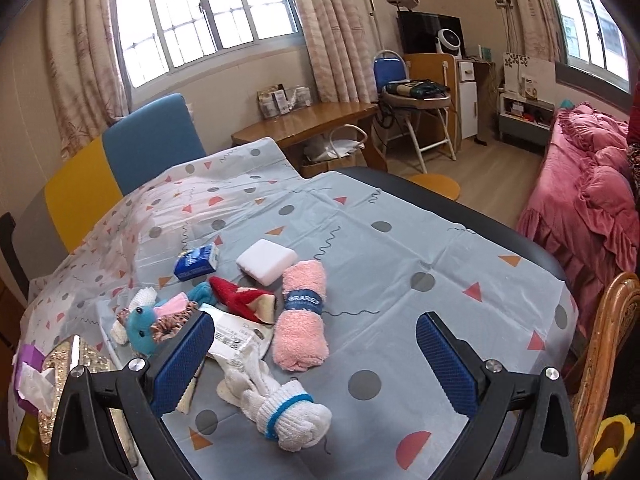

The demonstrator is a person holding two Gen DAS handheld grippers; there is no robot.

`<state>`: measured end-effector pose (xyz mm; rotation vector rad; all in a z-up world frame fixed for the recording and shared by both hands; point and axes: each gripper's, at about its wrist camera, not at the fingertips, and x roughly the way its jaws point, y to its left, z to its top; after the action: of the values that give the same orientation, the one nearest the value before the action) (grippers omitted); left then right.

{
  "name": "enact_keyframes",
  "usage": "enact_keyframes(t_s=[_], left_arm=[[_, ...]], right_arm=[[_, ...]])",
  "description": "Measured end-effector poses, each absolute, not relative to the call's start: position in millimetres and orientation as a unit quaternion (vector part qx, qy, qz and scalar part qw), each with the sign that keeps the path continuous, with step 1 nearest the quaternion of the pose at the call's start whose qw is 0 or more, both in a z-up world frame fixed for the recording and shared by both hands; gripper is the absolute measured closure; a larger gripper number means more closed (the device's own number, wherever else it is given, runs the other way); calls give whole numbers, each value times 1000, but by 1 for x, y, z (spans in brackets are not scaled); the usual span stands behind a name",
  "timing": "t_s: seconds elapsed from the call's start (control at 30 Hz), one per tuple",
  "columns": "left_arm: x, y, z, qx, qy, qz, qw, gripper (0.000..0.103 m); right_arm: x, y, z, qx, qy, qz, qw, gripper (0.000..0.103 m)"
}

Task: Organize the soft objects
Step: 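Grasp the white knit glove with the left gripper while the right grasps the pink dishcloth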

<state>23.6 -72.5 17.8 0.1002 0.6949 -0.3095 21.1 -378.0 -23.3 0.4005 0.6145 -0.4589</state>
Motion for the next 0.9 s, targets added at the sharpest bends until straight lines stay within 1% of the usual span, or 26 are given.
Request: enact_keyframes(t_s=[0.17, 0.2, 0.23, 0.27, 0.33, 0.37, 0.43, 0.5, 0.7, 0.8, 0.87, 0.9], left_arm=[[52, -120, 12, 80, 362, -196, 908, 3], [57, -131, 8, 91, 368, -202, 903, 5], [63, -141, 3, 97, 378, -215, 895, 11], [67, -151, -2, 99, 387, -231, 887, 13], [77, -172, -16, 98, 418, -259, 865, 22], [81, -180, -22, 93, 432, -271, 855, 25], [89, -196, -36, 77, 466, -296, 830, 36], [94, -210, -45, 59, 490, -312, 812, 42], [106, -256, -70, 32, 539, -315, 781, 41], [115, -275, -87, 13, 567, -302, 766, 34], [118, -286, -103, 29, 569, -287, 771, 35], [117, -288, -108, 37, 569, -287, 769, 40]], right_arm=[[13, -393, -24, 219, 291, -253, 896, 0], [11, -396, -24, 225, 289, -256, 895, 0], [9, -399, -25, 231, 288, -258, 893, 0], [8, -402, -25, 239, 287, -261, 890, 0], [4, -407, -24, 249, 280, -269, 887, 0], [2, -410, -24, 254, 276, -274, 885, 0], [-3, -416, -23, 268, 267, -278, 883, 0], [-4, -420, -24, 279, 266, -280, 879, 0], [-4, -425, -27, 294, 269, -275, 875, 0], [-5, -427, -29, 302, 268, -275, 873, 0], [-3, -429, -31, 307, 273, -270, 871, 0], [-2, -429, -33, 309, 276, -267, 870, 0]])
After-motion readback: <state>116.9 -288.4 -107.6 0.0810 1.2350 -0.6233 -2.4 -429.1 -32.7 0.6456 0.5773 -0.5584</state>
